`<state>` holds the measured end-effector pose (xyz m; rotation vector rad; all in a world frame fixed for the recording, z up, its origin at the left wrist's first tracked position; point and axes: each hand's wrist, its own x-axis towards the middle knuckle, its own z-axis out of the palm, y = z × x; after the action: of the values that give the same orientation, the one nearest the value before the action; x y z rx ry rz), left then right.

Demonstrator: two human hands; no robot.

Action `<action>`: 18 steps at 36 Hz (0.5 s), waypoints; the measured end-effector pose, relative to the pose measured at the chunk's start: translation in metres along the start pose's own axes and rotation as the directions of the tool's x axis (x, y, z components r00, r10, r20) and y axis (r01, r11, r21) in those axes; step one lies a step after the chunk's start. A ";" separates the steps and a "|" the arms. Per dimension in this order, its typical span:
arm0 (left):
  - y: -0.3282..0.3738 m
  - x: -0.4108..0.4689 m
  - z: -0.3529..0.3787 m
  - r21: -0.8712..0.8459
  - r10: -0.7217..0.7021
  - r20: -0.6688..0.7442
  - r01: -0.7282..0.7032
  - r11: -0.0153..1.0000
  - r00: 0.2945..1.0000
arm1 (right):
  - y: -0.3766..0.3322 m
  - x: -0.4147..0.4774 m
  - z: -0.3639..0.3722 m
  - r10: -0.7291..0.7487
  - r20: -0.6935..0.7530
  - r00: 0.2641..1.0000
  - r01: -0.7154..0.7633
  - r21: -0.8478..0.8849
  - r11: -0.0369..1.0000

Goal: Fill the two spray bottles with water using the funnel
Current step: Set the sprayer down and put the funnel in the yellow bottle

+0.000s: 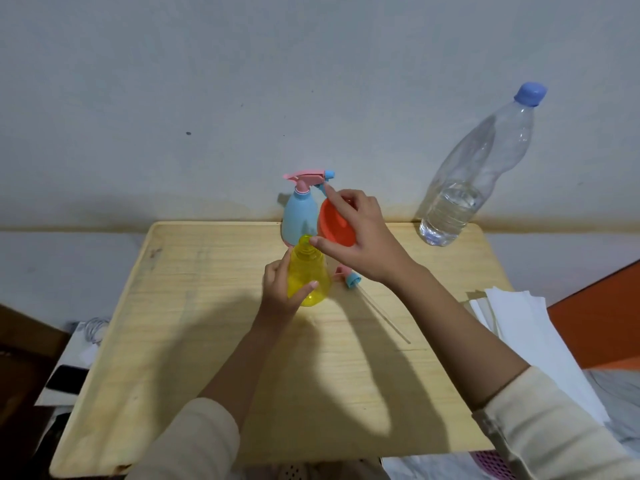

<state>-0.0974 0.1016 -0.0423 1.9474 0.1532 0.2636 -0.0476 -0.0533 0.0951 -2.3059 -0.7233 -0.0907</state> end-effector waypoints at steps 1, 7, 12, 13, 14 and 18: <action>-0.001 0.001 -0.001 0.006 0.006 0.009 -0.006 1.000 1.000 | -0.002 0.002 0.000 -0.027 0.001 1.000 0.027 -0.027 0.999; -0.005 0.004 -0.003 0.035 -0.015 0.062 0.013 0.999 0.998 | -0.009 0.010 0.007 -0.099 0.058 0.993 0.107 -0.168 0.980; -0.004 0.005 -0.003 0.036 -0.020 0.065 0.018 0.999 0.998 | -0.012 0.015 0.018 -0.085 0.083 0.993 0.106 -0.286 0.952; -0.004 0.006 -0.003 0.029 -0.024 0.058 0.022 0.999 0.998 | -0.013 0.017 0.020 -0.088 0.094 0.992 0.113 -0.314 0.942; -0.003 0.005 -0.003 0.025 -0.026 0.052 0.025 0.999 0.998 | -0.013 0.017 0.022 -0.096 0.104 0.990 0.126 -0.341 0.932; -0.006 0.005 -0.003 -0.044 -0.038 0.072 0.041 0.998 0.997 | -0.016 0.019 0.027 -0.161 0.096 0.982 0.186 -0.396 0.899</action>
<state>-0.0937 0.1082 -0.0465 1.9036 0.1380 0.1705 -0.0438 -0.0167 0.0897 -2.6381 -1.0216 -0.2766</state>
